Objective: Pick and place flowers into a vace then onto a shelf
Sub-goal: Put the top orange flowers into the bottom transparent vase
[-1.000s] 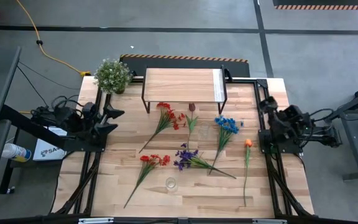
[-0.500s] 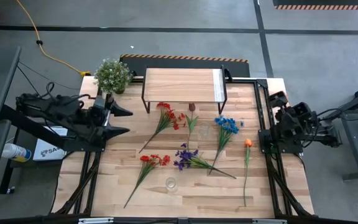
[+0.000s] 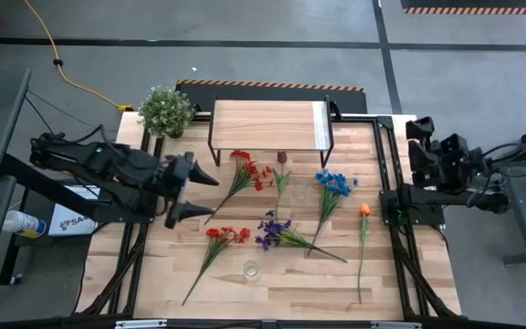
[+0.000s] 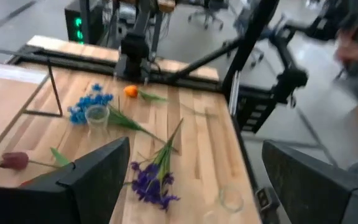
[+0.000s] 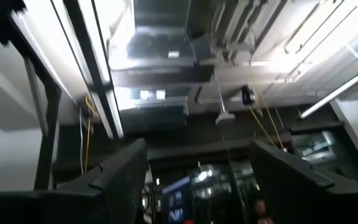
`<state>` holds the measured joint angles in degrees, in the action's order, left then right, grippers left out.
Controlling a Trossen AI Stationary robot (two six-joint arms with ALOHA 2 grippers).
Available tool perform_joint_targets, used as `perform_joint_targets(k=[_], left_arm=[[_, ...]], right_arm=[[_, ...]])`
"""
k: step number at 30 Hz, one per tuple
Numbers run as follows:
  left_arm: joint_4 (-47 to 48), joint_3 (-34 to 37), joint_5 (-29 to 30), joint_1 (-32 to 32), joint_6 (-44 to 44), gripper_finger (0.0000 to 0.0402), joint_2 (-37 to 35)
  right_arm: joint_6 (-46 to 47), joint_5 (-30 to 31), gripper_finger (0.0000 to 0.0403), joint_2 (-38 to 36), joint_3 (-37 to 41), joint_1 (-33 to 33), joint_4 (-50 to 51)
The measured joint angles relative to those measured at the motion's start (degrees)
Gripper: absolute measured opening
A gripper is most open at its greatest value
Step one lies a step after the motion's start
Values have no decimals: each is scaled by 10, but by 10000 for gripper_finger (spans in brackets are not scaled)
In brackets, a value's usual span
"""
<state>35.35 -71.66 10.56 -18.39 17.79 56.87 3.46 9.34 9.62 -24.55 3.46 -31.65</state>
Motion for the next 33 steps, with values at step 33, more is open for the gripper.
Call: perform_joint_targets(k=[33], left_arm=[[86, 1, 32, 0, 5, 397, 72]], right_arm=[[-10, 0, 271, 238, -234, 0, 173]])
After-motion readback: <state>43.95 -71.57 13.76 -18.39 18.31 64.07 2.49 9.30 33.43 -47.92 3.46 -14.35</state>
